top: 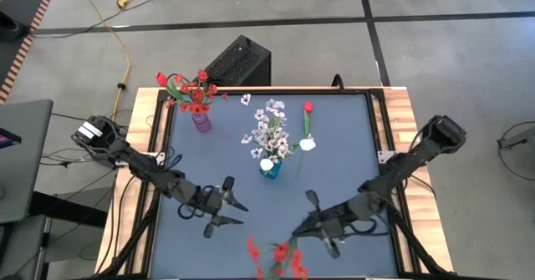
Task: Sort flowers into vase by color
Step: Put the red flowers into the purple vase
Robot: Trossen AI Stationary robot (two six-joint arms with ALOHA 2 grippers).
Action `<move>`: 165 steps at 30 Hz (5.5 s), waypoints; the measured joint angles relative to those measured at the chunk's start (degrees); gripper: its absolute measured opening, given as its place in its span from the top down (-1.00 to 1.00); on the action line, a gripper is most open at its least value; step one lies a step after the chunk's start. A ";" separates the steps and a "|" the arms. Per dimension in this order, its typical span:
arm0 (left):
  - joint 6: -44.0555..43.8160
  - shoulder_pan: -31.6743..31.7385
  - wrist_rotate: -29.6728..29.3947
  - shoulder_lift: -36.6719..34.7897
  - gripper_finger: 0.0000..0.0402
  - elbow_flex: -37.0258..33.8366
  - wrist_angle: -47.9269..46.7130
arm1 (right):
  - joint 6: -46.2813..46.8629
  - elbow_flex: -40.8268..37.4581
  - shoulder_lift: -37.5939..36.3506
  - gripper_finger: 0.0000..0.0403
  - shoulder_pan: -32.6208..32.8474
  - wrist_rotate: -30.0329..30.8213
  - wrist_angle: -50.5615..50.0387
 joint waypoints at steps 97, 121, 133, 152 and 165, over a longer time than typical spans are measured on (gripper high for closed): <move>8.00 0.51 -39.03 -49.68 1.00 0.04 -42.61 | 14.89 0.07 0.61 -0.10 -16.70 -4.47 -13.54; 10.70 0.51 -74.73 -51.15 1.00 0.04 -50.72 | 14.53 0.02 1.60 -0.09 -18.15 -4.50 -15.92; -6.11 5.23 -78.99 -51.12 1.00 0.04 -67.45 | 13.18 0.02 1.60 -0.09 -18.15 -4.52 -15.76; 1.88 18.27 -63.36 -51.17 1.00 0.02 -61.08 | 13.20 0.02 1.60 -0.09 -18.91 -4.54 -15.42; 16.88 26.57 -56.90 -51.63 1.00 0.02 -49.98 | 13.62 0.02 1.60 -0.09 -19.07 -4.55 -17.24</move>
